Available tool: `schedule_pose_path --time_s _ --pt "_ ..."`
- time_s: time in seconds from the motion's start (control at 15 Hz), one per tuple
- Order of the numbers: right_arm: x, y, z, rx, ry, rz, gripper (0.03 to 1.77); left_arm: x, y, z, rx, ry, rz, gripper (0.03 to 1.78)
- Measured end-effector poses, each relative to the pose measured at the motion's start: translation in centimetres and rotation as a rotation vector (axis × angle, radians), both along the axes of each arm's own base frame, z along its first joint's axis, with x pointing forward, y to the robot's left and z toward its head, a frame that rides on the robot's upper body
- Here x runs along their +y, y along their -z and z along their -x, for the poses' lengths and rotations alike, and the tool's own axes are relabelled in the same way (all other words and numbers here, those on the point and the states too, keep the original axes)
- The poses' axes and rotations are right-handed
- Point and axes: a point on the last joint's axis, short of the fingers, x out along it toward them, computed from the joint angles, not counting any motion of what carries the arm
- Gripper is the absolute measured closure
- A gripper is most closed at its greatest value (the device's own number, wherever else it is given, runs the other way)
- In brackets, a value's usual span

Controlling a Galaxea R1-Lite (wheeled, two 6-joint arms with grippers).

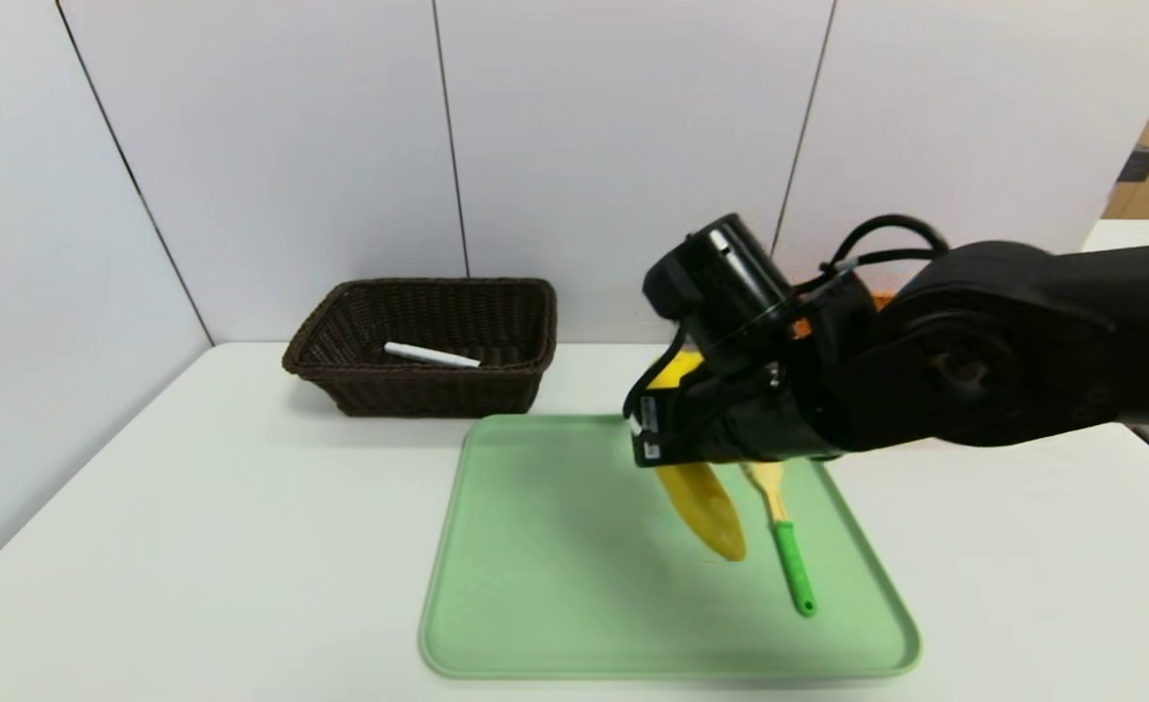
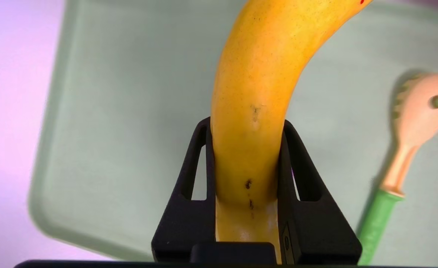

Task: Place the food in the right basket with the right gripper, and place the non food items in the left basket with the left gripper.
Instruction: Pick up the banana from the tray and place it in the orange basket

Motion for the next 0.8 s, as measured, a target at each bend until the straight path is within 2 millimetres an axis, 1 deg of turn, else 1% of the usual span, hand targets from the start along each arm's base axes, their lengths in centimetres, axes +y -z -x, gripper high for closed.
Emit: schedule_pose_path --time_s 0.2,0.47,0.6,0.8 --pt "-3.2 -2.5 -0.9 -0.077 0.028 0.007 1.35 0.0 0.0 0.0 0.000 0.000 0.000 0.12" --pt "-8.0 -4.1 -3.1 -0.142 0.020 0.106 1.35 0.0 0.0 0.0 0.000 0.000 0.000 0.12" --pt "-10.4 -4.4 -4.1 -0.153 -0.045 0.160 1.35 0.0 0.0 0.0 0.000 0.001 0.000 0.12" --pt "-13.5 -4.8 -5.4 -0.191 -0.194 0.254 1.35 0.0 0.0 0.0 0.000 0.000 0.000 0.12"
